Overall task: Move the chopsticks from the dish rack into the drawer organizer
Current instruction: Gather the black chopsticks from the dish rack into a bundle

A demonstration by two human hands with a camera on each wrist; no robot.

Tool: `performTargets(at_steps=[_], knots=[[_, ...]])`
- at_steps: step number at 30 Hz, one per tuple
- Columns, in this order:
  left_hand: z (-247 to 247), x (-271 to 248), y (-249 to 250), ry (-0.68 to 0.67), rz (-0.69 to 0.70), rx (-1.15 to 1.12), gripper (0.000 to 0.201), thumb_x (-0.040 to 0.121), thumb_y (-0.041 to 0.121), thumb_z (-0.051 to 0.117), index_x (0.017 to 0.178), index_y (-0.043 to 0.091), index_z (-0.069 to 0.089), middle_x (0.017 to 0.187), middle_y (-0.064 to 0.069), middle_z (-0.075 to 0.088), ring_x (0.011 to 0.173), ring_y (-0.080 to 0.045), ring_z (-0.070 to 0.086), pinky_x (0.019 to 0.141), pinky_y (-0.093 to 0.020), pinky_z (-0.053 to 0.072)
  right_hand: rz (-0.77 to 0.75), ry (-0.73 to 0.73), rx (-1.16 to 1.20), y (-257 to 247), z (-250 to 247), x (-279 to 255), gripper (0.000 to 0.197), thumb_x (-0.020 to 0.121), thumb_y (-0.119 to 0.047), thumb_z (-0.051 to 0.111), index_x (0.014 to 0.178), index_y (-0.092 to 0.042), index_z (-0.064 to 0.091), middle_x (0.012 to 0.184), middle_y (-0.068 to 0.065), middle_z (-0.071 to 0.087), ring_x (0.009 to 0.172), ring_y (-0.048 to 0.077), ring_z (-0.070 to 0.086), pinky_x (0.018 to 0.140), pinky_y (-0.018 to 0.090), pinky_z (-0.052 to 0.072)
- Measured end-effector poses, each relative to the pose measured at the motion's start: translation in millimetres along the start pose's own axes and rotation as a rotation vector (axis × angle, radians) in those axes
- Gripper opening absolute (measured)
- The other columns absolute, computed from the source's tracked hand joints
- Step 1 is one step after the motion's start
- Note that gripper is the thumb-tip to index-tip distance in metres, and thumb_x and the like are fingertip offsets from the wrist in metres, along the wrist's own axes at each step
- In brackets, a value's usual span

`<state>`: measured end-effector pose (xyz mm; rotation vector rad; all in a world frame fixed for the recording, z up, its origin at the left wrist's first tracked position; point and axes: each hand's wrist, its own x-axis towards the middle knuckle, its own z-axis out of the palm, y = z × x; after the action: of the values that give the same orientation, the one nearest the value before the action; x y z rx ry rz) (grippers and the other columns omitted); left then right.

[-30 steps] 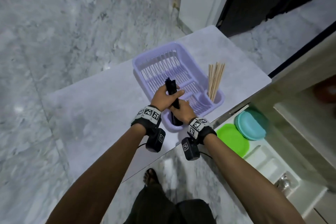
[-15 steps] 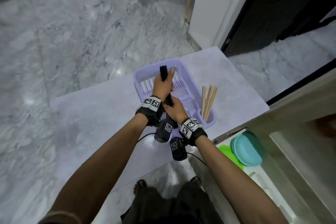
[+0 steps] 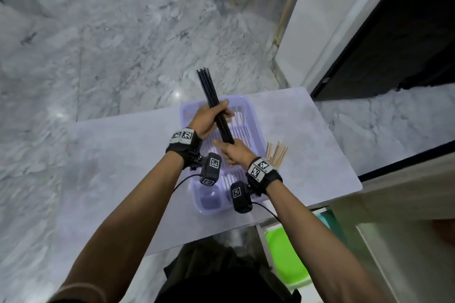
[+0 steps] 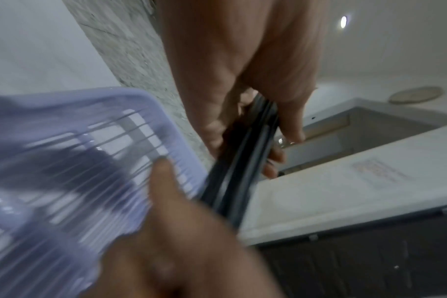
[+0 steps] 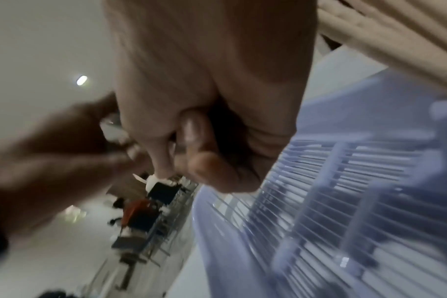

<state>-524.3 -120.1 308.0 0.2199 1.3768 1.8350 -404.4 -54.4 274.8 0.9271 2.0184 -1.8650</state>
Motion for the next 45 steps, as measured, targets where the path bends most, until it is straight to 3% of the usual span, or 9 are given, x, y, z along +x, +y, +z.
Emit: performTargets(at_steps=[3, 9, 15, 20, 23, 27, 33, 43, 45], knots=[[-7.8, 3.6, -18.4, -0.045, -0.067, -0.003, 0.02, 0.097, 0.019, 0.056, 0.084, 0.005, 0.061, 0.069, -0.005, 0.068, 0.074, -0.021, 0.069, 0.089, -0.041, 0.055, 0.041, -0.165, 0.061, -7.7, -9.2, 5.9, 0.042, 0.096, -0.035, 0.058, 0.063, -0.021, 0.036, 0.047, -0.003, 0.028, 0.039, 0.013, 0.023, 0.044, 0.024, 0.023], [-15.0, 23.2, -22.8, -0.103, -0.159, 0.002, 0.021, 0.1, 0.016, 0.049, 0.092, 0.001, 0.06, 0.079, -0.01, 0.074, 0.08, -0.02, 0.073, 0.09, -0.036, 0.056, 0.067, -0.194, 0.068, -6.8, -14.8, 7.3, 0.034, 0.093, -0.03, 0.064, 0.066, -0.012, 0.054, 0.051, 0.001, 0.051, 0.043, 0.011, 0.047, 0.049, 0.02, 0.043], [-25.1, 37.6, -30.5, -0.236, -0.249, -0.001, 0.019, 0.1, 0.016, 0.049, 0.105, 0.002, 0.059, 0.116, -0.025, 0.064, 0.098, -0.022, 0.071, 0.089, -0.035, 0.057, 0.146, -0.21, 0.434, 5.9, -14.5, 10.2, 0.024, 0.102, -0.019, 0.046, 0.11, -0.002, 0.061, 0.084, 0.006, 0.07, 0.066, 0.008, 0.069, 0.058, 0.018, 0.056], [-25.6, 35.1, -37.4, -0.288, -0.336, -0.103, 0.018, 0.1, 0.012, 0.047, 0.109, 0.002, 0.06, 0.12, -0.009, 0.064, 0.1, -0.016, 0.07, 0.096, -0.032, 0.053, 0.184, -0.242, 0.47, 5.7, -14.1, 9.1, 0.022, 0.102, -0.021, 0.044, 0.09, -0.01, 0.059, 0.072, 0.0, 0.064, 0.053, 0.007, 0.057, 0.044, 0.015, 0.046], [-28.3, 36.0, -42.8, -0.283, -0.36, -0.107, 0.019, 0.102, 0.015, 0.045, 0.104, 0.004, 0.06, 0.113, -0.012, 0.067, 0.098, -0.017, 0.07, 0.098, -0.036, 0.052, 0.216, -0.269, 0.483, 8.1, -14.1, 10.3, 0.024, 0.103, -0.023, 0.041, 0.089, -0.01, 0.056, 0.064, -0.004, 0.058, 0.044, 0.003, 0.046, 0.038, 0.013, 0.037], [-31.2, 42.7, -46.0, -0.231, -0.327, -0.038, 0.018, 0.101, 0.013, 0.048, 0.101, 0.001, 0.061, 0.115, -0.024, 0.064, 0.093, -0.02, 0.072, 0.098, -0.04, 0.051, 0.196, -0.208, 0.351, 7.1, -15.2, 12.4, 0.02, 0.1, -0.021, 0.051, 0.101, -0.006, 0.064, 0.084, 0.005, 0.069, 0.061, 0.009, 0.065, 0.053, 0.017, 0.053], [-29.9, 40.3, -34.8, -0.315, -0.345, 0.005, 0.029, 0.102, 0.017, 0.046, 0.126, 0.003, 0.052, 0.117, -0.013, 0.064, 0.111, -0.026, 0.063, 0.086, -0.028, 0.057, 0.173, -0.222, 0.339, -0.6, -14.6, 15.7, 0.013, 0.096, -0.01, 0.057, 0.095, 0.0, 0.065, 0.079, 0.008, 0.075, 0.07, 0.018, 0.074, 0.068, 0.026, 0.061], [-39.1, 41.9, -37.1, -0.271, -0.345, -0.085, 0.017, 0.101, 0.008, 0.044, 0.099, -0.001, 0.058, 0.079, -0.005, 0.063, 0.07, -0.016, 0.064, 0.071, -0.027, 0.058, 0.213, -0.328, 0.214, 3.8, -23.2, 26.7, 0.016, 0.091, -0.02, 0.067, 0.084, -0.005, 0.07, 0.063, 0.003, 0.064, 0.06, 0.021, 0.061, 0.089, 0.03, 0.05], [-44.3, 42.2, -37.2, -0.275, -0.355, -0.064, 0.019, 0.102, 0.01, 0.044, 0.097, 0.0, 0.06, 0.075, -0.002, 0.062, 0.066, -0.013, 0.061, 0.066, -0.024, 0.055, 0.221, -0.328, 0.119, -2.1, -41.1, 30.1, 0.033, 0.086, -0.034, 0.072, 0.108, -0.01, 0.071, 0.089, 0.004, 0.073, 0.083, 0.02, 0.069, 0.096, 0.032, 0.047]])
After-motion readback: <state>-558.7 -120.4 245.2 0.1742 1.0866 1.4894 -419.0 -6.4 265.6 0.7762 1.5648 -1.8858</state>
